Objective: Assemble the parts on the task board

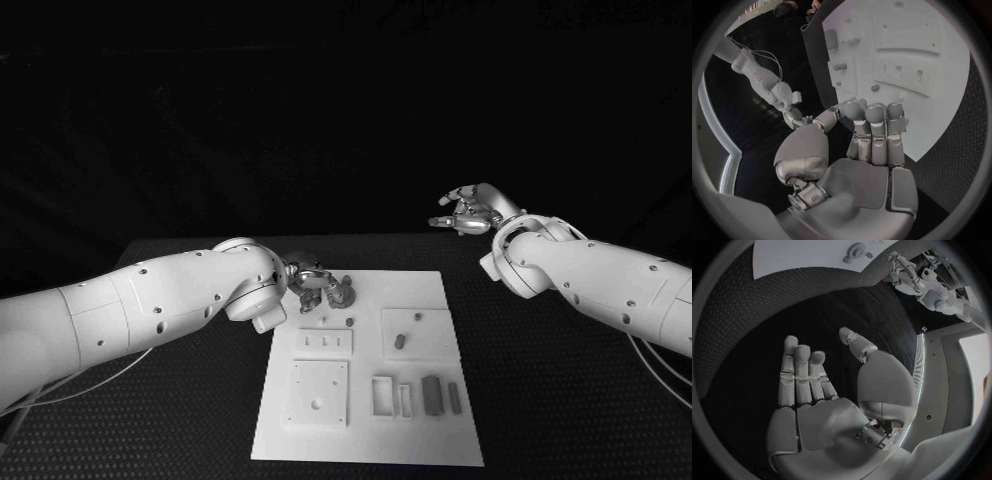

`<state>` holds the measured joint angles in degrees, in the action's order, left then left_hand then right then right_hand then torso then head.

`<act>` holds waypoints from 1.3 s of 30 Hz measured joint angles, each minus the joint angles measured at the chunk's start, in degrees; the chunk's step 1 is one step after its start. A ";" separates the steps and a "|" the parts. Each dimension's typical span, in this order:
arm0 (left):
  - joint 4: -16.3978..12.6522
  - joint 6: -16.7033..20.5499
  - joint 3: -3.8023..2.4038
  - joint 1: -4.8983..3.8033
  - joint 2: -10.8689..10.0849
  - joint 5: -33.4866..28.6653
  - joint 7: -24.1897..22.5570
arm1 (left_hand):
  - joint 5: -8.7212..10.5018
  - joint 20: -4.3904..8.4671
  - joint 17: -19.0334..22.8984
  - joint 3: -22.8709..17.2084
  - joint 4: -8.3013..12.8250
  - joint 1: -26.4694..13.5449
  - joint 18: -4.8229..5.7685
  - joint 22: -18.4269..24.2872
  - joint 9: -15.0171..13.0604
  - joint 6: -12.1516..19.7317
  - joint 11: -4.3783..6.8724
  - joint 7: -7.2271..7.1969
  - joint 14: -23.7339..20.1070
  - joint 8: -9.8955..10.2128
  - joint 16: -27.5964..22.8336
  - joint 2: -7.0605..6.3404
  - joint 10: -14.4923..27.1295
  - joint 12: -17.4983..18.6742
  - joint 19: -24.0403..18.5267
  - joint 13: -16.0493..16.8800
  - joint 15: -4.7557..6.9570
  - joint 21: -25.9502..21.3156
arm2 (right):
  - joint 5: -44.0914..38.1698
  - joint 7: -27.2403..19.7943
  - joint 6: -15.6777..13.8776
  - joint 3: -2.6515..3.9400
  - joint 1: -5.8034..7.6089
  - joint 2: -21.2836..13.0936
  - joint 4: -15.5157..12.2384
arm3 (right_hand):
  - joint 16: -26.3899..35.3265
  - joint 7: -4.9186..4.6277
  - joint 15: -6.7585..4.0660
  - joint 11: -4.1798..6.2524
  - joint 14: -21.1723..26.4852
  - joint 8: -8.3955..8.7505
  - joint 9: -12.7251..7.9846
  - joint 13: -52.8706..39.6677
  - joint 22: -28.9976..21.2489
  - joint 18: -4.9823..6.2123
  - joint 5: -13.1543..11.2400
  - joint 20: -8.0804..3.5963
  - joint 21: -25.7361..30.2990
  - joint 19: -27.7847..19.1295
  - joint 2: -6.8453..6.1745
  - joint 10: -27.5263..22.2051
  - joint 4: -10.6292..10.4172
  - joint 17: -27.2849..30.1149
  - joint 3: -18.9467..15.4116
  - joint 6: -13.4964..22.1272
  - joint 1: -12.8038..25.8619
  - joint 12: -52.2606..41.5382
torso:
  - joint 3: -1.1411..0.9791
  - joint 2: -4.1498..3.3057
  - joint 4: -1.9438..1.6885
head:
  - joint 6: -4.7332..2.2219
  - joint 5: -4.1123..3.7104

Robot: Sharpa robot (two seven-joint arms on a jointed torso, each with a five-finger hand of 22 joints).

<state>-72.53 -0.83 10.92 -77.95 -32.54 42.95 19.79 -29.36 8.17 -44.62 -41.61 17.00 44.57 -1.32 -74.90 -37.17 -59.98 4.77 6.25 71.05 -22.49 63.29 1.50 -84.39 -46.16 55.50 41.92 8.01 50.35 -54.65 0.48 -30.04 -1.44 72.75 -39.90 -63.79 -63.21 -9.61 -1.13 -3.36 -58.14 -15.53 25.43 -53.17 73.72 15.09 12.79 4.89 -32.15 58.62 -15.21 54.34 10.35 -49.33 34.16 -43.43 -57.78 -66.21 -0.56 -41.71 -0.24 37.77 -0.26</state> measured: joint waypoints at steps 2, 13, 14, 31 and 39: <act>-0.23 -0.58 0.53 -0.09 0.20 0.62 0.48 | -0.44 0.00 0.29 -0.14 0.13 -0.58 0.00 0.00 -0.55 -0.01 0.01 0.00 0.00 0.00 0.66 0.03 0.01 -0.67 0.00 0.19 0.00 0.45 | 0.35 -0.08 0.09 0.00 0.00 0.06 0.01 | 0.00 0.00 0.00 0.00 0.00 0.00 -0.01 0.14 0.00 0.00 0.08 0.00 0.22 0.00 0.12 0.00 0.00 0.09 0.00 0.00 -0.12 0.00 | -0.05 0.07 0.01 | 0.36 0.00; -1.19 -2.23 2.28 -0.26 0.30 6.44 2.44 | -1.09 0.00 1.55 -1.04 -0.02 -2.75 0.00 -0.04 -1.86 -0.06 0.02 -0.05 -0.01 -0.80 3.54 0.85 0.03 -3.36 0.00 0.49 0.01 2.22 | 2.58 -0.30 1.25 -0.01 0.00 0.62 0.41 | 1.37 -0.21 0.70 -0.23 3.01 -0.23 -0.28 2.90 0.13 0.02 0.74 1.05 2.26 -2.75 0.45 -0.23 0.16 1.28 -0.16 0.22 -0.45 1.84 | -0.21 0.18 -0.01 | 1.41 0.21; -1.50 -2.34 2.46 -0.27 0.22 7.44 2.53 | -1.09 0.00 1.69 -1.12 0.02 -2.91 0.00 -0.04 -1.99 -0.07 0.02 -0.06 -0.01 -0.98 3.80 1.00 0.03 -3.73 0.00 0.49 0.01 2.23 | 2.91 -0.33 1.44 -0.01 0.00 0.76 0.60 | 2.32 -0.28 1.17 -0.26 4.72 -0.46 -0.29 4.93 0.00 0.11 0.74 1.53 3.48 -4.55 0.45 -0.26 0.16 1.87 -0.16 0.28 -0.45 3.78 | -0.27 0.19 -0.03 | 1.49 0.26; -3.36 -2.63 2.81 0.39 -0.84 17.39 2.80 | -1.09 0.11 2.64 -1.44 0.09 -4.35 0.00 -0.03 -2.61 -0.13 0.01 -0.11 0.09 -1.32 5.32 1.11 0.05 -5.18 0.51 0.47 0.13 2.22 | 6.04 -1.12 3.07 -0.04 -0.03 1.17 1.14 | 14.69 -0.73 8.82 -1.04 17.24 -2.42 -1.36 31.54 -3.21 -2.25 1.02 6.45 19.34 -19.15 0.97 -1.03 0.81 16.91 0.17 0.73 -0.98 20.29 | -0.44 0.26 -0.22 | 2.14 0.83; -2.89 -2.52 2.86 1.99 -0.88 20.03 2.95 | -0.97 0.11 2.85 -1.57 0.16 -4.85 0.00 -0.03 -2.61 -0.13 0.01 -0.11 0.01 -1.65 5.72 1.60 0.06 -5.76 0.51 0.47 0.37 2.00 | 7.88 -2.11 4.27 -0.13 -0.03 1.30 1.93 | 20.46 -0.74 9.88 -1.05 17.99 -3.06 -2.33 41.04 -3.97 -3.13 1.02 7.59 23.98 -21.51 2.56 -1.04 1.76 24.57 0.16 0.74 -1.65 25.93 | -0.42 0.29 -0.26 | 2.20 0.91</act>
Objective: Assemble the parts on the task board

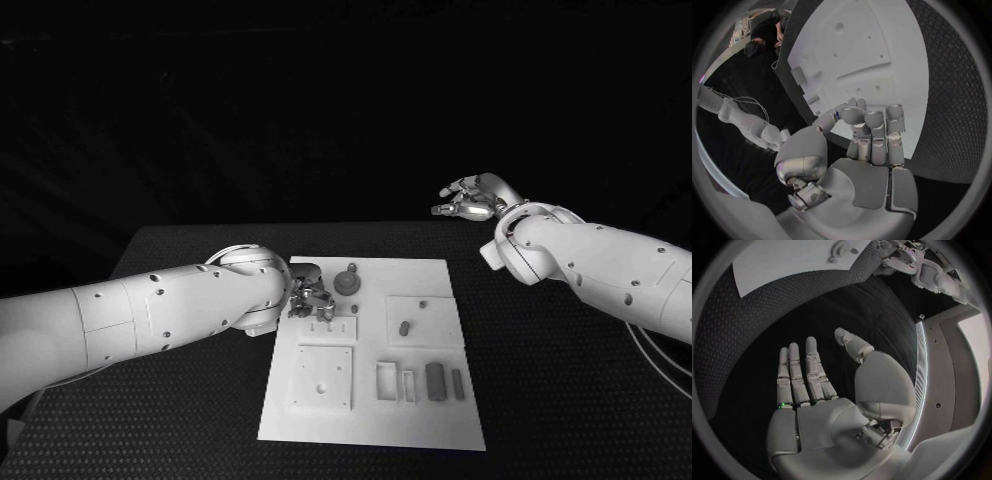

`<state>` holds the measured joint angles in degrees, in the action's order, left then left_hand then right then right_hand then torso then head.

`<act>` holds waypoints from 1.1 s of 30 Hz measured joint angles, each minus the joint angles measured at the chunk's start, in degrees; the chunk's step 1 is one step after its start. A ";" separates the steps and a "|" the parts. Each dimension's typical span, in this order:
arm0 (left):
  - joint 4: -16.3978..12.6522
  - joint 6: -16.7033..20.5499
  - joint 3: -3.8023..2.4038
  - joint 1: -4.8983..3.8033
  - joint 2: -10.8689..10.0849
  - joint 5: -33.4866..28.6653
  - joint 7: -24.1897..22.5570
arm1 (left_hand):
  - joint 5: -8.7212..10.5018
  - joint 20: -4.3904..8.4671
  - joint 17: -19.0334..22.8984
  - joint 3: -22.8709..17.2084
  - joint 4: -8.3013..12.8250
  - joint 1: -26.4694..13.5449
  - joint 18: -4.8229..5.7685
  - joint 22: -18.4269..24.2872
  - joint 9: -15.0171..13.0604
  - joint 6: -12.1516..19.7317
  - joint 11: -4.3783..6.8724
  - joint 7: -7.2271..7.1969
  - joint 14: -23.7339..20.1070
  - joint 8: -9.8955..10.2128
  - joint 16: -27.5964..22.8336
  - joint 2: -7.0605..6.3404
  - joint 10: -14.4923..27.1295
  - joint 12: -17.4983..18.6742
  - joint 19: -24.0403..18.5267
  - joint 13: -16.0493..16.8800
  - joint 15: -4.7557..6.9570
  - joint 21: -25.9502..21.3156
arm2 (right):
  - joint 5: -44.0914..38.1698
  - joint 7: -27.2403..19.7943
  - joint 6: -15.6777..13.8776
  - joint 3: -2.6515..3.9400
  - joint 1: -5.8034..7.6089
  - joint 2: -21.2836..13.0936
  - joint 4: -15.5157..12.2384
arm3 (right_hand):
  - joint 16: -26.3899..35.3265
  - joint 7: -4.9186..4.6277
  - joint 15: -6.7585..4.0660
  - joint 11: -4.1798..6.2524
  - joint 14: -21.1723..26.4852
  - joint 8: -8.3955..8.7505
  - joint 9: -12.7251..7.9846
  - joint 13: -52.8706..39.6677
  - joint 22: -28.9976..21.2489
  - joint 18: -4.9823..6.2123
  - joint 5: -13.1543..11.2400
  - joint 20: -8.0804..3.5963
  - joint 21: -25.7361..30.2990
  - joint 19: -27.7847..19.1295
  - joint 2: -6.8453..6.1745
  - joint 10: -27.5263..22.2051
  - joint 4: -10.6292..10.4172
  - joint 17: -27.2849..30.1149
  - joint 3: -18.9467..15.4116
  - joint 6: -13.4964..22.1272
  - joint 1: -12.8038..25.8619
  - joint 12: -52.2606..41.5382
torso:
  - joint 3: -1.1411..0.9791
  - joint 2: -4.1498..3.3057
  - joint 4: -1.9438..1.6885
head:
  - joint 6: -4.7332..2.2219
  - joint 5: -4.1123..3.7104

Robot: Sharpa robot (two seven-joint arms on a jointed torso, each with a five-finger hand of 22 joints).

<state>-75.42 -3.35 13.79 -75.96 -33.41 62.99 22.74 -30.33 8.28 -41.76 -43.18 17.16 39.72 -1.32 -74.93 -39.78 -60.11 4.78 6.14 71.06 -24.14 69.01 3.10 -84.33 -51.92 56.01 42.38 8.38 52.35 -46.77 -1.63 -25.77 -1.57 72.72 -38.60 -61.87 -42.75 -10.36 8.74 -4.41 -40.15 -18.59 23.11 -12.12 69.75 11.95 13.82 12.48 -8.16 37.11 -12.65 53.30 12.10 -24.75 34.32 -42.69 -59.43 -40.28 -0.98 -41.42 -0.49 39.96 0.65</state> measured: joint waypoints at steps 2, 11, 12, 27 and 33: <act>0.07 0.04 -0.01 0.33 -0.01 0.27 0.05 | 0.23 0.00 0.13 -0.05 0.04 -0.18 0.00 0.00 0.00 0.00 0.00 0.00 0.00 0.00 0.44 0.17 0.00 -0.24 0.00 0.00 0.01 0.00 | 0.35 -0.22 0.19 0.00 -0.01 0.09 0.09 | 0.78 0.00 0.27 0.00 0.14 0.00 -0.18 1.22 0.06 0.01 0.00 0.29 0.42 -0.29 0.00 0.00 0.16 0.94 -0.16 0.01 0.00 0.80 | 0.02 0.00 0.00 | 0.00 0.03; 0.87 0.83 -0.01 1.05 0.01 0.99 0.16 | 2.21 0.20 0.61 -0.05 0.04 -0.61 0.00 0.01 0.04 0.00 -0.08 0.00 -0.01 0.02 0.99 0.58 0.09 -1.06 0.20 -0.01 0.02 0.00 | 1.31 -0.87 0.48 -0.02 -0.03 0.38 0.25 | 1.15 -0.09 0.39 -0.10 0.02 0.00 -0.39 2.65 0.33 0.01 0.00 0.21 0.97 -0.62 0.23 -0.10 0.16 2.00 -0.16 0.09 -0.23 1.32 | 0.03 0.00 0.07 | 0.19 0.16; 0.89 0.95 -0.02 1.20 0.05 1.05 0.16 | 2.36 0.20 0.66 -0.05 0.04 -0.62 0.00 0.01 0.04 0.00 -0.08 0.00 -0.02 0.02 1.13 0.58 0.09 -1.06 0.20 -0.01 0.02 0.00 | 1.36 -0.90 0.48 -0.02 -0.04 0.42 0.25 | 1.15 -0.10 0.39 -0.10 0.02 0.00 -0.39 2.71 0.36 0.01 0.00 0.29 1.08 -0.70 0.23 -0.10 0.15 2.05 -0.16 0.10 -0.23 1.32 | 0.03 -0.01 0.08 | 0.21 0.19; 1.10 1.44 -0.01 2.13 0.87 3.66 0.08 | 11.54 0.31 1.97 -1.10 -2.31 -1.96 0.00 0.02 0.50 -0.61 0.58 -0.61 -0.53 0.22 1.80 1.21 0.76 -1.95 0.52 -0.73 0.55 -0.28 | 1.67 -1.02 0.47 -0.05 -0.24 0.50 0.12 | 1.61 -0.21 0.79 -0.19 0.02 0.00 -0.78 4.13 0.95 0.01 1.71 0.39 1.72 -1.03 0.22 -0.19 0.31 3.02 -0.31 0.21 -0.24 1.77 | 0.14 -0.05 0.19 | 0.47 0.08; 0.89 1.51 -0.02 2.13 0.94 4.02 0.07 | 11.55 0.31 2.04 -1.05 -2.36 -1.96 0.00 0.02 0.53 -0.81 0.62 -0.81 -0.54 0.23 1.80 1.21 0.79 -1.95 0.52 -0.74 0.57 -0.28 | 1.70 -1.02 0.47 -0.05 -0.32 0.50 0.05 | 1.61 -0.27 0.79 -0.19 0.02 0.00 -0.84 4.40 1.14 0.01 2.16 0.31 1.97 -1.12 0.45 -0.19 0.31 3.21 -0.31 0.27 -0.46 1.76 | 0.14 -0.06 0.19 | 0.57 -0.05</act>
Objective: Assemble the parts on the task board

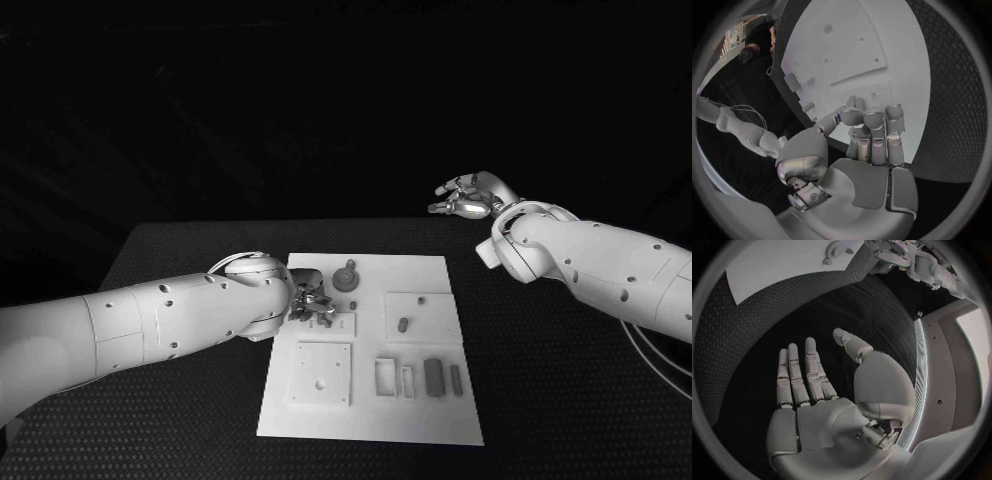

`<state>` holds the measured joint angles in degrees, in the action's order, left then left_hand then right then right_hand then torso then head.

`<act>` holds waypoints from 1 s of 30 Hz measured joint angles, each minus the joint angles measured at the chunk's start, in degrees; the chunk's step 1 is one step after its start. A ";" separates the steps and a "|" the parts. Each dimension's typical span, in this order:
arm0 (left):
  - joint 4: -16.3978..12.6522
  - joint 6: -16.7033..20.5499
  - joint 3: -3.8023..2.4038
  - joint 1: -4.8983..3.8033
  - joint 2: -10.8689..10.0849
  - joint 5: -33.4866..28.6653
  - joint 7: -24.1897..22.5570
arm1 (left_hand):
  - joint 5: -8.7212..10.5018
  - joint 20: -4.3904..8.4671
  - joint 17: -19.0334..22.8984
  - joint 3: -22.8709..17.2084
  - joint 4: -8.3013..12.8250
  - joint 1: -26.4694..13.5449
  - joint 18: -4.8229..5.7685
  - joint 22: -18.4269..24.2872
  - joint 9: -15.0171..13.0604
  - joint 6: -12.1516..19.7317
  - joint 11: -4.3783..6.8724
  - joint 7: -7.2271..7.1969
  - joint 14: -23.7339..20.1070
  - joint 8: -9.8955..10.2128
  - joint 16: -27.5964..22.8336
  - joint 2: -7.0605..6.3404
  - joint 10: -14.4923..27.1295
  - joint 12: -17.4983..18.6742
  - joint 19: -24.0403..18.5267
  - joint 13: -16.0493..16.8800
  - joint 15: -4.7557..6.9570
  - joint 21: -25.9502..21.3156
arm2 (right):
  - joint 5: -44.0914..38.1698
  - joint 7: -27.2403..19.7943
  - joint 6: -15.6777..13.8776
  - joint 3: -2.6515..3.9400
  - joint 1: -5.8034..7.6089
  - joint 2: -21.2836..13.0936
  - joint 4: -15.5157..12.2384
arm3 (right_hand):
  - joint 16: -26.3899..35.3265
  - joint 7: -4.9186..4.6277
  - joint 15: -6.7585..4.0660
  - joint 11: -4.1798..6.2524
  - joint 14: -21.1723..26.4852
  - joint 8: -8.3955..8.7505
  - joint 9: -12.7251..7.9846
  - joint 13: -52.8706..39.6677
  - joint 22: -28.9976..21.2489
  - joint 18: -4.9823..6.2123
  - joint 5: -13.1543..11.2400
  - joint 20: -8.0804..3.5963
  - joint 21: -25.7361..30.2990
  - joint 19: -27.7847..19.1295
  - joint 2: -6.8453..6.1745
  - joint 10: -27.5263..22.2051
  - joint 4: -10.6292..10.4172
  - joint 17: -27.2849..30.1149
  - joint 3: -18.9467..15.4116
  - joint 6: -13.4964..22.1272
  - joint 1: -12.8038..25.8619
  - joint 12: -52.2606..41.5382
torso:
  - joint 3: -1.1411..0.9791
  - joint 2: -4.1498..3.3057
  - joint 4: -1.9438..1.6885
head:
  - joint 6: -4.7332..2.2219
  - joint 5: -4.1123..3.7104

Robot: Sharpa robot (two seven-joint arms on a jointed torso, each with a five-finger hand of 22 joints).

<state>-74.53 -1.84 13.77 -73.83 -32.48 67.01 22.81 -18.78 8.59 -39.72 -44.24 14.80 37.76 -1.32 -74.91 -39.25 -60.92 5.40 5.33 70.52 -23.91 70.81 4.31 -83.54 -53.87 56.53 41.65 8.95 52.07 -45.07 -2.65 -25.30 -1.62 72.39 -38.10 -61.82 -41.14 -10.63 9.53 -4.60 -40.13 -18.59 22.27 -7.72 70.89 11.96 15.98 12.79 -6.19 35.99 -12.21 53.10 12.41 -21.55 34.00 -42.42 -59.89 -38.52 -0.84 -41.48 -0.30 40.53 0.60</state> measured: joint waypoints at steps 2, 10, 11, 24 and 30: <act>-0.17 0.00 0.00 0.00 0.00 0.07 0.00 | 0.16 0.00 0.00 0.02 -0.02 0.01 0.00 0.00 -0.02 -0.02 0.01 -0.02 -0.18 0.00 0.24 0.00 0.01 0.00 0.00 -0.05 0.18 0.00 | 0.01 0.00 0.00 0.00 -0.03 0.00 -0.06 | 0.00 0.00 0.00 0.00 0.00 0.00 -0.05 0.11 0.08 0.00 0.28 0.00 0.00 0.00 0.00 0.00 0.00 0.08 0.00 0.00 0.00 0.00 | 0.00 0.00 0.00 | 0.04 -0.01; -0.47 0.11 0.00 0.06 -0.14 0.22 0.00 | 0.28 0.00 0.20 0.03 -0.02 0.08 0.00 0.00 -0.04 -0.12 0.01 -0.12 -0.19 0.24 0.23 0.07 0.01 -0.23 -0.01 -0.14 0.19 0.00 | 0.03 0.00 0.00 0.00 -0.12 0.00 -0.13 | 0.00 0.11 -0.01 0.00 0.00 0.00 -0.13 0.33 0.21 0.00 0.51 0.00 0.22 0.00 0.00 0.00 0.00 0.23 0.00 -0.11 0.00 0.00 | 0.00 0.03 -0.03 | 0.13 -0.13; -0.51 0.15 0.00 0.06 -0.19 0.22 0.00 | 0.33 0.00 0.25 0.03 -0.02 0.09 0.00 0.00 -0.04 -0.12 0.01 -0.12 -0.19 0.24 0.23 0.08 0.01 -0.23 0.00 -0.21 0.19 0.00 | 0.03 0.00 0.00 0.00 -0.13 0.00 -0.13 | 0.00 0.15 0.01 0.00 0.02 0.00 -0.13 0.33 0.21 0.00 0.51 0.11 0.22 -0.11 0.00 0.00 0.00 0.24 0.00 -0.15 0.00 0.00 | 0.00 0.03 -0.03 | 0.13 -0.13; -2.16 3.71 -0.02 0.40 -1.48 0.24 -0.42 | 0.65 0.00 2.01 -0.46 -0.81 5.59 0.00 0.01 0.20 -0.39 0.01 -0.23 -0.19 0.11 1.12 -4.38 0.01 -0.58 -0.01 -1.38 0.19 0.00 | 0.20 0.00 0.00 0.00 -0.30 -0.41 -0.40 | 0.20 0.15 0.19 0.00 0.20 0.00 -0.27 0.88 0.50 0.00 1.12 0.19 0.52 -0.19 0.23 0.00 -0.17 0.52 -0.17 -0.16 0.24 0.21 | 0.00 0.05 -0.03 | 0.19 -0.25; -3.59 8.19 0.00 0.79 -2.77 0.21 -1.08 | 0.87 0.00 2.37 -0.34 -1.38 7.23 0.00 0.01 0.27 -0.41 0.01 -0.22 -0.19 0.18 1.51 -5.24 0.02 -0.76 -0.01 -1.58 0.19 0.00 | 0.35 0.00 -0.03 0.00 -0.36 -0.64 -0.66 | 0.20 0.12 0.19 0.00 0.20 0.00 -0.40 1.11 0.68 0.00 1.55 0.19 0.67 -0.19 0.23 0.00 -0.40 0.69 -0.40 -0.12 0.24 0.21 | -0.03 0.06 -0.09 | 0.14 -0.28</act>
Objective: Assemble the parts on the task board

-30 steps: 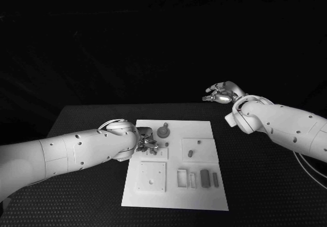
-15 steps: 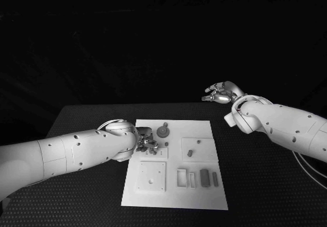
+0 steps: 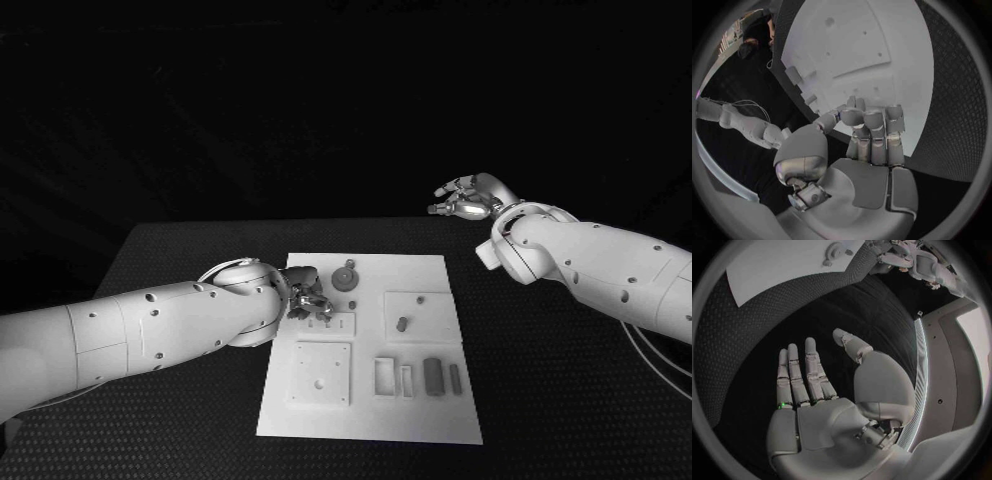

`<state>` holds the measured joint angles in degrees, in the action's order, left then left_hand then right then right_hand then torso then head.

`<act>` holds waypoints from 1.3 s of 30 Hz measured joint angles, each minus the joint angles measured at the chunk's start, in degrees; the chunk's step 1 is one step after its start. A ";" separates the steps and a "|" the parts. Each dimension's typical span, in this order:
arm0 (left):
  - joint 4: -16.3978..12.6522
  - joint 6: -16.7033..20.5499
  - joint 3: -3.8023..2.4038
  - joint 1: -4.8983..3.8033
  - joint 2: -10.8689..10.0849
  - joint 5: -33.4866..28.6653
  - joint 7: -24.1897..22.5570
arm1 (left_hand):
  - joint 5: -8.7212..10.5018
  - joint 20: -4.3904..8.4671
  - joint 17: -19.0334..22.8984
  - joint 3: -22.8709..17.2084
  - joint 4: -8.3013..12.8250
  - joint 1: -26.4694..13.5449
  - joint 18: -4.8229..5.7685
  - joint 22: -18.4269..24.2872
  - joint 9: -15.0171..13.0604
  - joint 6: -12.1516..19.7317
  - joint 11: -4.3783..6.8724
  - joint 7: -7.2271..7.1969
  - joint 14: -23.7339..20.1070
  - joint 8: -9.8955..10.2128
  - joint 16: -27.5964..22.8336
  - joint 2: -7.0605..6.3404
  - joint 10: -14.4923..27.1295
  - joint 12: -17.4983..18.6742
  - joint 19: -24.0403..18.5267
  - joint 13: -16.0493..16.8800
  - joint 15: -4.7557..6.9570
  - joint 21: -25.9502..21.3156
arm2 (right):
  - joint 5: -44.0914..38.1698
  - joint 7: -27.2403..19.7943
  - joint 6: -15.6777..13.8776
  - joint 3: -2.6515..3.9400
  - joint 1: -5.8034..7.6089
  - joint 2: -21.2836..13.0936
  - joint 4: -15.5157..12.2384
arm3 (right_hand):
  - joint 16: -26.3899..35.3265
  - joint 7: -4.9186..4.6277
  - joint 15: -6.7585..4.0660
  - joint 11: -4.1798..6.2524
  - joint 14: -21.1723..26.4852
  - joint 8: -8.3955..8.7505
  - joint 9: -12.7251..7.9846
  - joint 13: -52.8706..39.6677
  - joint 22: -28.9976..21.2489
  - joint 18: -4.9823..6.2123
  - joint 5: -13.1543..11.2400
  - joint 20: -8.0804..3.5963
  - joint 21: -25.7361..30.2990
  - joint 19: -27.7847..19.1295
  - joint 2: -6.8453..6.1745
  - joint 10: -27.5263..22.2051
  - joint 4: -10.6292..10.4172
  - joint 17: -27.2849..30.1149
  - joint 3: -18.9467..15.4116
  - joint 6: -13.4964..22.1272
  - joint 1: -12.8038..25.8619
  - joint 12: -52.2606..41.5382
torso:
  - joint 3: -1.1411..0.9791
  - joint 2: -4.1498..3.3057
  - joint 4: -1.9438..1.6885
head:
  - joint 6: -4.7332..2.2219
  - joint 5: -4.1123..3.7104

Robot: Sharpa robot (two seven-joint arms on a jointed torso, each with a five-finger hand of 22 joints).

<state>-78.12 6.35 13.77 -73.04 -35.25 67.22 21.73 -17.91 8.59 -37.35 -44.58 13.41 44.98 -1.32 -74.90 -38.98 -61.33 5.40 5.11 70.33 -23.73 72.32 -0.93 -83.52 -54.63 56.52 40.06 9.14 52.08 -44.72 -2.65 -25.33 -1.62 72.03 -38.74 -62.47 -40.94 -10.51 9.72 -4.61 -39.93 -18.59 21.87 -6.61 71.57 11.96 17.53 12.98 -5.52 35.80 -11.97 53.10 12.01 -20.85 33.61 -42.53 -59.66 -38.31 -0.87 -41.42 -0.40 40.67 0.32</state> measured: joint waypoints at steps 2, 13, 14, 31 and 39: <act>-0.68 2.00 0.00 0.21 -0.53 -0.12 -0.27 | 0.00 0.21 0.15 0.19 -0.19 0.32 0.00 0.00 0.05 0.00 0.00 0.00 0.00 0.05 0.00 -0.32 0.00 -0.20 0.21 0.00 0.00 0.00 | 0.05 0.00 -0.01 0.00 -0.06 -0.07 -0.10 | 0.00 -0.01 0.15 0.00 0.16 0.00 0.00 0.07 0.03 0.00 0.00 0.00 0.01 0.00 0.15 0.00 0.00 0.01 0.00 0.01 0.28 0.00 | -0.01 0.01 0.00 | -0.01 0.00; -2.26 10.59 0.03 1.42 -1.50 -1.15 -1.36 | 0.22 0.21 0.77 0.40 -1.35 2.47 0.00 -0.05 0.26 -0.13 0.00 -0.09 0.00 0.29 0.24 -1.69 0.00 -0.62 0.62 -0.21 0.00 0.00 | 0.43 0.03 -0.07 -0.03 -0.41 -0.39 -0.23 | 0.00 -0.02 0.15 0.00 0.16 0.00 -0.20 0.65 0.45 0.00 1.30 0.00 0.44 0.00 -0.01 0.00 -0.84 0.34 -0.43 0.02 1.07 0.00 | -0.07 0.02 -0.02 | 0.13 0.24; -2.20 11.15 0.03 1.58 -1.45 -1.30 -1.43 | 0.22 0.20 0.84 0.45 -1.40 2.76 0.01 -0.04 0.26 -0.13 0.00 -0.10 0.00 0.30 0.24 -1.85 0.00 -0.62 0.62 -0.22 0.00 0.00 | 0.47 0.03 -0.07 -0.03 -0.44 -0.39 -0.23 | 0.00 -0.03 0.15 0.00 0.16 0.00 -0.25 0.67 0.46 0.00 1.33 0.00 0.44 0.00 -0.01 0.00 -0.87 0.34 -0.40 0.02 1.07 0.00 | -0.07 0.02 -0.02 | 0.14 0.27; -1.37 14.46 0.05 2.95 -0.73 -2.54 -1.57 | 0.44 0.20 1.22 0.58 -2.40 3.13 0.01 -0.03 0.37 -0.22 0.00 -0.17 0.00 0.23 0.46 -2.24 0.00 -0.84 0.61 -0.35 0.00 0.00 | 0.66 0.05 -0.11 -0.05 -0.54 -0.57 -0.29 | 0.00 -0.11 0.34 0.00 0.35 0.00 -0.38 1.00 0.69 0.00 2.00 -0.01 0.88 0.00 -0.02 0.00 -1.19 0.56 -0.39 0.11 1.06 0.00 | -0.07 0.08 0.03 | 0.57 0.31; -1.70 14.32 0.05 2.97 -0.97 -2.56 -1.41 | 0.45 0.20 1.22 0.66 -2.48 3.14 0.01 -0.03 0.39 -0.25 0.00 -0.14 0.00 0.26 0.46 -2.22 0.00 -0.84 0.61 -0.34 0.00 0.00 | 0.69 0.07 -0.11 -0.06 -0.54 -0.66 -0.33 | 0.00 0.04 0.33 0.00 0.35 0.00 -0.44 1.13 0.76 0.00 2.23 0.00 0.88 0.01 -0.12 0.00 -1.19 0.62 -0.39 -0.04 1.16 0.00 | 0.00 0.08 -0.03 | 0.80 0.25</act>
<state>-79.82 20.68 13.82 -70.07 -36.22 64.66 20.32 -17.45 8.79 -36.14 -43.92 10.94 48.13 -1.31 -74.93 -38.59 -61.58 5.40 4.97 70.33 -23.47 72.78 -3.15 -83.52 -55.47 57.13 39.72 9.14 52.08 -44.03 -2.58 -25.45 -1.68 71.48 -39.40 -62.80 -40.94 -10.47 10.06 -4.60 -39.58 -18.59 21.43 -5.48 72.33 11.96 19.75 12.97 -4.64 35.81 -12.09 53.10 10.83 -20.23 33.21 -42.58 -58.50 -38.32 -0.87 -41.35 -0.43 41.47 0.57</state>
